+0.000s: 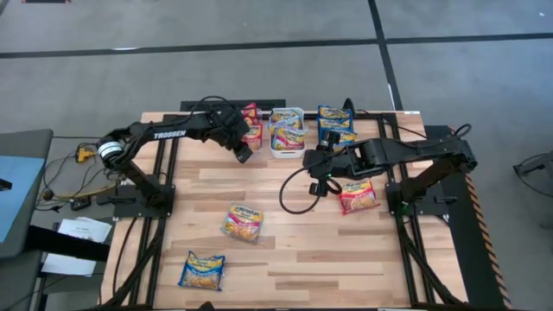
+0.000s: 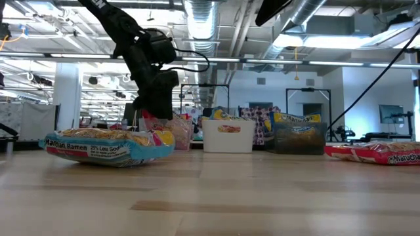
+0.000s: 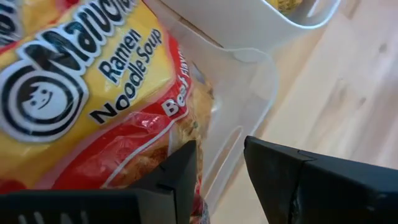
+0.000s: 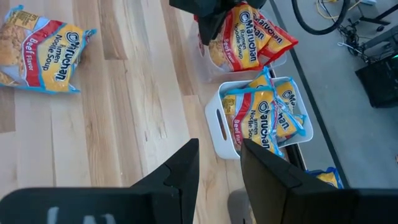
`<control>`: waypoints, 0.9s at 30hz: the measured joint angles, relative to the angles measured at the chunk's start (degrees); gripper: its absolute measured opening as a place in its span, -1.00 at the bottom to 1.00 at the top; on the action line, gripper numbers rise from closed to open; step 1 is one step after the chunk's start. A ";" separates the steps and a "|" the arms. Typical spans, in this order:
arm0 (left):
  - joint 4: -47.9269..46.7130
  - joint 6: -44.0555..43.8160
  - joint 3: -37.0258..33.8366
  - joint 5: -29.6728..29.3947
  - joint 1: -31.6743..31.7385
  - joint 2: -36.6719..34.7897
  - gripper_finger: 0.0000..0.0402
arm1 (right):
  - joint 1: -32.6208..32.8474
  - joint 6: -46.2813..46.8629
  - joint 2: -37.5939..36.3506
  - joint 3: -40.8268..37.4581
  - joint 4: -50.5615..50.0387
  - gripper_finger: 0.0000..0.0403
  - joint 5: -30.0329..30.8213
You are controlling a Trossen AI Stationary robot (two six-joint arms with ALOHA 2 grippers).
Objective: Sort Maruchan noodles
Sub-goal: Put the light blue noodle pack into the white bin
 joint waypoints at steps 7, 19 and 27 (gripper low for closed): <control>-1.33 1.32 0.65 -0.33 0.62 0.04 -0.36 | 0.00 0.17 0.00 0.02 0.01 -0.30 0.04; -14.43 4.55 12.47 -2.34 -1.37 -0.15 -0.36 | 0.00 0.13 0.00 0.07 -2.17 -0.30 0.13; -19.41 4.20 17.13 0.28 -2.74 -4.20 -0.36 | -1.01 5.32 0.00 -0.01 -13.41 -0.30 0.08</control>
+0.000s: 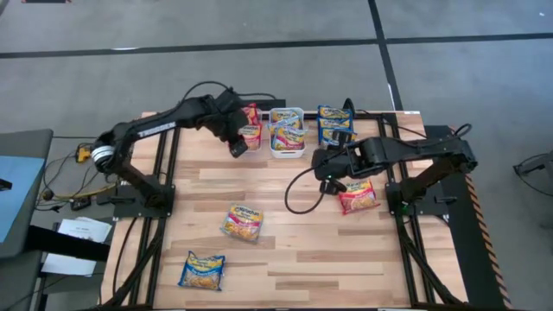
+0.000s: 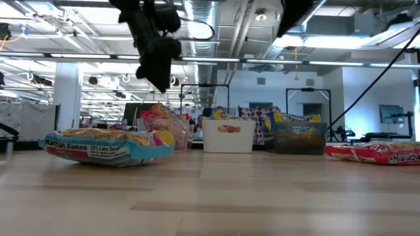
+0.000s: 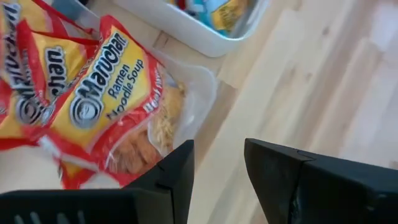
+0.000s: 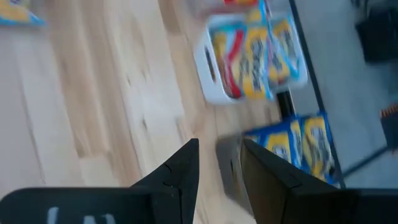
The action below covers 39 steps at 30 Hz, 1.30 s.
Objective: Sort Maruchan noodles
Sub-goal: Put the light blue noodle pack into the white bin
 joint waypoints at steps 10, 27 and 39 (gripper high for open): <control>-4.23 -9.40 -3.93 -1.50 -2.71 -17.73 -0.36 | -3.23 3.53 -1.72 -9.13 -1.33 -0.30 -6.52; -3.90 -30.05 -20.91 -9.93 -17.58 -46.26 -0.36 | -3.63 4.33 -1.57 -18.54 28.42 -0.30 -26.96; 2.65 -32.40 -26.83 -12.17 -20.25 -48.74 -0.36 | -3.10 0.13 1.18 -18.93 43.44 -0.21 -26.98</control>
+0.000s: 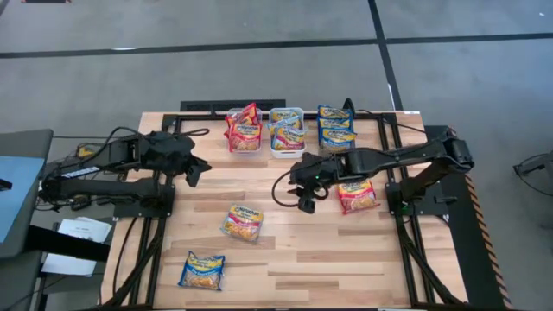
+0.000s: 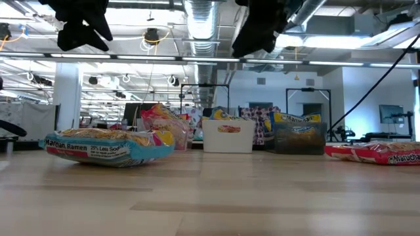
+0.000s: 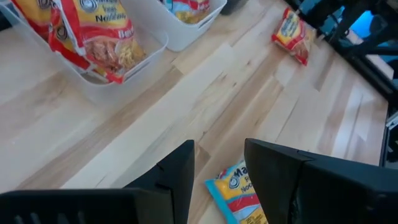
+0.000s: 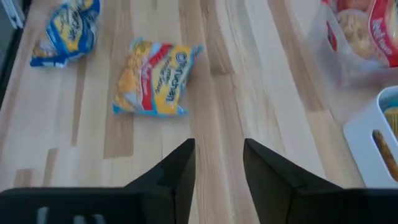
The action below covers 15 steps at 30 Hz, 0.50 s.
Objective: Sort Maruchan noodles
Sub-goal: Put the light blue noodle pack into the white bin
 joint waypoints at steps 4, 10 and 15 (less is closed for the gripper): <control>-0.24 0.08 -0.78 0.02 -0.02 0.70 -0.36 | -0.13 -0.12 -0.17 0.14 5.19 -0.07 0.11; 2.36 2.39 -0.76 0.05 0.00 1.00 -0.36 | 0.02 -1.15 0.63 0.12 14.60 0.06 0.20; 5.31 2.72 -0.74 0.09 0.01 0.96 -0.36 | 0.04 -2.95 5.15 0.36 26.67 0.06 0.22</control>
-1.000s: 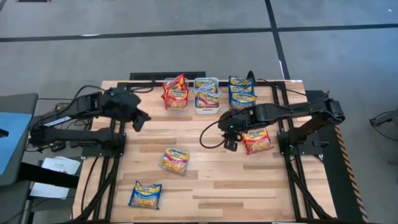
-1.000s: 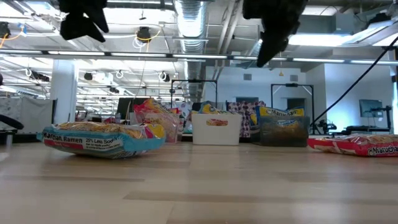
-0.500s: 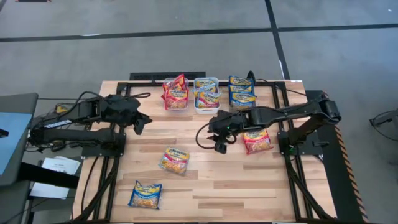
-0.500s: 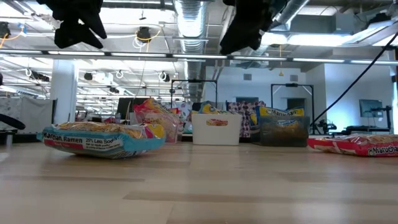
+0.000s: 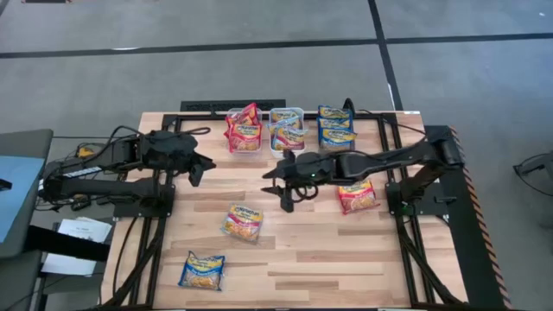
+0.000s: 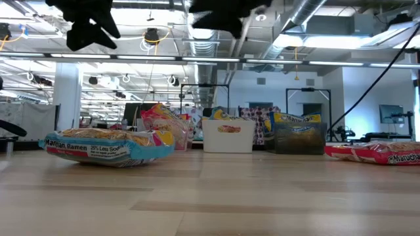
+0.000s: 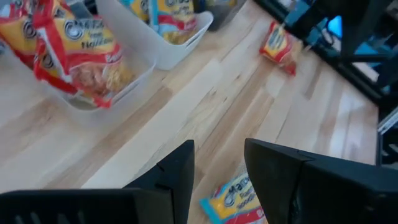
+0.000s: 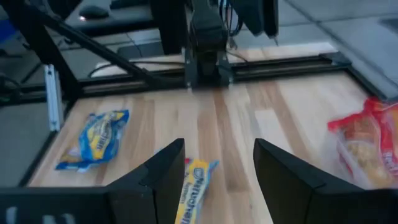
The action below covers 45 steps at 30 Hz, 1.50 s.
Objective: Sort Maruchan noodles
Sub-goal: Put the light blue noodle pack into the white bin
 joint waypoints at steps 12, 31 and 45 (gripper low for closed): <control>0.28 -0.26 0.02 1.42 -0.09 0.44 -0.36 | 0.00 -2.58 12.11 5.18 6.53 0.03 0.11; 0.11 0.22 0.02 1.51 -0.11 0.50 -0.36 | 0.59 8.88 23.70 10.25 -1.30 0.03 -0.12; 0.13 0.12 0.02 1.40 -0.11 0.50 -0.36 | 1.55 10.69 23.91 10.16 -3.14 0.03 -0.90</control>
